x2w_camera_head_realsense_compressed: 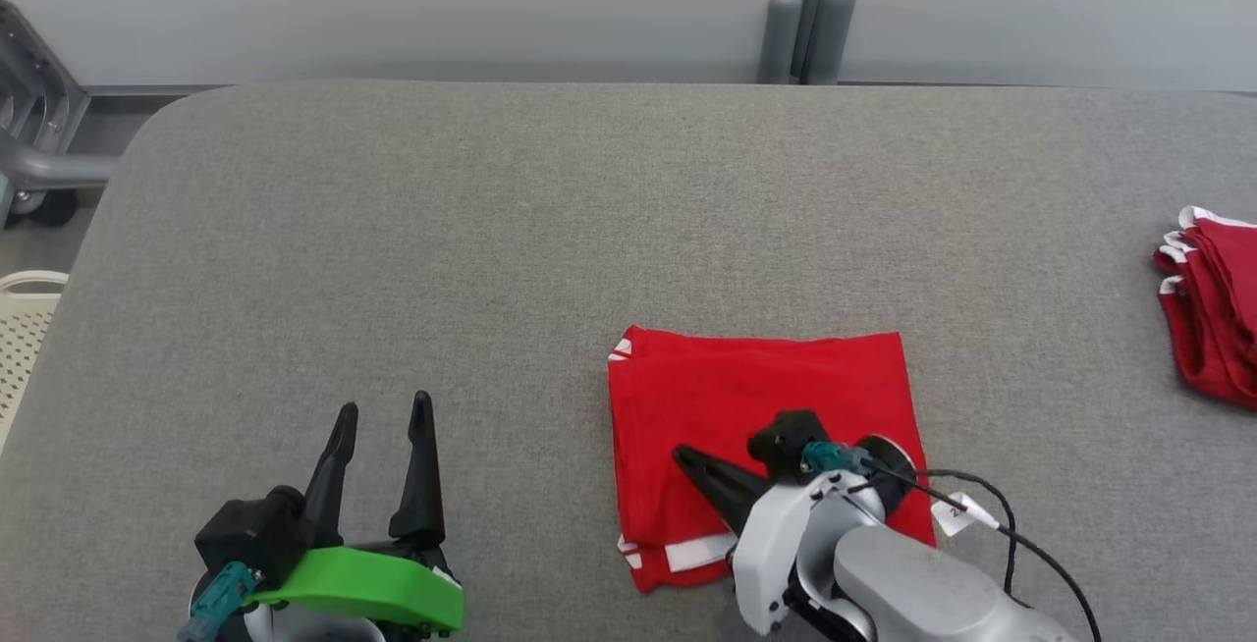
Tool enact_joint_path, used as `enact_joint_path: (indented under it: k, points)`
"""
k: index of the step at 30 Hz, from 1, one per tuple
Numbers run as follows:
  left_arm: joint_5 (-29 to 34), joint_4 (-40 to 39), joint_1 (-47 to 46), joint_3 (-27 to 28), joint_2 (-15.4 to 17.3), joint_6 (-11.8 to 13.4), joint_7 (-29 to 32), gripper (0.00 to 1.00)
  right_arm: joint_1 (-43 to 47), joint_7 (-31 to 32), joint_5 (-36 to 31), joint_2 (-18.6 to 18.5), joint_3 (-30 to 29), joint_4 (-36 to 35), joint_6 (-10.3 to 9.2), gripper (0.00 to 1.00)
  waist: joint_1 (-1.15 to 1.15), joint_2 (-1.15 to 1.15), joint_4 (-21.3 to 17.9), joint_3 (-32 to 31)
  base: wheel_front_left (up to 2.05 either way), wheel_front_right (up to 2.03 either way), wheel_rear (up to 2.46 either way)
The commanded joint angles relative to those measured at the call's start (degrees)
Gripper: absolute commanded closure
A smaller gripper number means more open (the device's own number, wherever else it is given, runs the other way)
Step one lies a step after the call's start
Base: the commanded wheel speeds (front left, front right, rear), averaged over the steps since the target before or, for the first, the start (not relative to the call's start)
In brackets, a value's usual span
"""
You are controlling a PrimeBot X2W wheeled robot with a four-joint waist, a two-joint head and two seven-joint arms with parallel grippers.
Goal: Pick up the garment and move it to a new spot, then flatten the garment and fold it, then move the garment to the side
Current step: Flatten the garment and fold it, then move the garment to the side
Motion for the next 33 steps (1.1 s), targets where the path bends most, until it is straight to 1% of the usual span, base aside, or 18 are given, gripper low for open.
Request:
enact_joint_path:
  k: [1,7,8,10,11,18,19,25,29,33]
  points:
    - [0.15,-0.06,0.50,0.19,0.29,0.31,-0.25,0.00,0.05,-0.18,-0.84,-0.67,-1.51,-1.27,0.02,1.00,0.00,0.00,-0.62,-0.62,0.00,0.00,0.00]
    - [0.15,-0.45,1.46,0.35,0.43,0.42,-0.31,0.00,2.70,-0.17,-5.19,-3.46,-12.16,-7.42,0.02,1.00,0.00,0.00,-2.14,-1.92,0.00,0.00,0.00]
    - [0.16,-0.52,1.62,0.36,0.43,0.42,-0.32,0.00,3.13,-0.17,-5.78,-3.83,-14.17,-8.06,0.01,0.89,0.00,0.00,-2.44,-2.11,0.00,0.00,0.00]
    - [0.35,-0.59,1.83,0.27,0.43,0.48,-0.33,0.00,4.24,-0.17,-6.72,-4.58,-17.50,-8.67,0.02,0.51,0.00,0.00,-3.01,-2.46,0.00,0.00,0.00]
    - [0.52,-0.61,1.85,0.16,0.47,0.45,-0.34,0.00,4.77,-0.17,-7.21,-4.97,-19.01,-8.79,0.02,0.00,0.00,0.00,-3.26,-2.61,0.00,0.00,0.00]
    - [1.53,-0.24,2.89,0.18,0.84,1.07,-0.35,0.00,8.14,-0.18,-9.21,-6.75,-27.72,-8.60,0.01,0.00,0.00,0.00,-5.57,-3.46,0.00,0.00,0.00]
    - [1.53,-0.24,2.89,0.18,0.84,1.07,-0.35,0.00,8.14,-0.18,-9.21,-6.75,-27.72,-8.60,0.01,0.00,0.00,0.00,-5.57,-3.46,0.00,0.00,0.00]
    - [2.28,-0.03,3.12,0.37,1.03,1.40,-0.35,0.00,10.82,-0.18,-10.14,-7.57,-33.78,-8.60,0.01,0.00,0.00,0.00,-7.06,-3.79,0.00,0.00,0.00]
    - [2.75,0.47,3.10,0.31,0.89,1.47,-0.38,0.00,12.05,-0.06,-10.18,-6.73,-37.57,-6.78,0.01,0.00,0.00,0.00,-7.39,-4.01,0.00,0.00,0.00]
    - [3.14,0.76,3.09,0.09,0.79,1.33,-0.39,0.00,12.08,1.23,-10.48,-5.88,-39.52,-5.24,0.02,0.00,0.00,0.00,-7.06,-4.17,0.00,0.00,0.00]
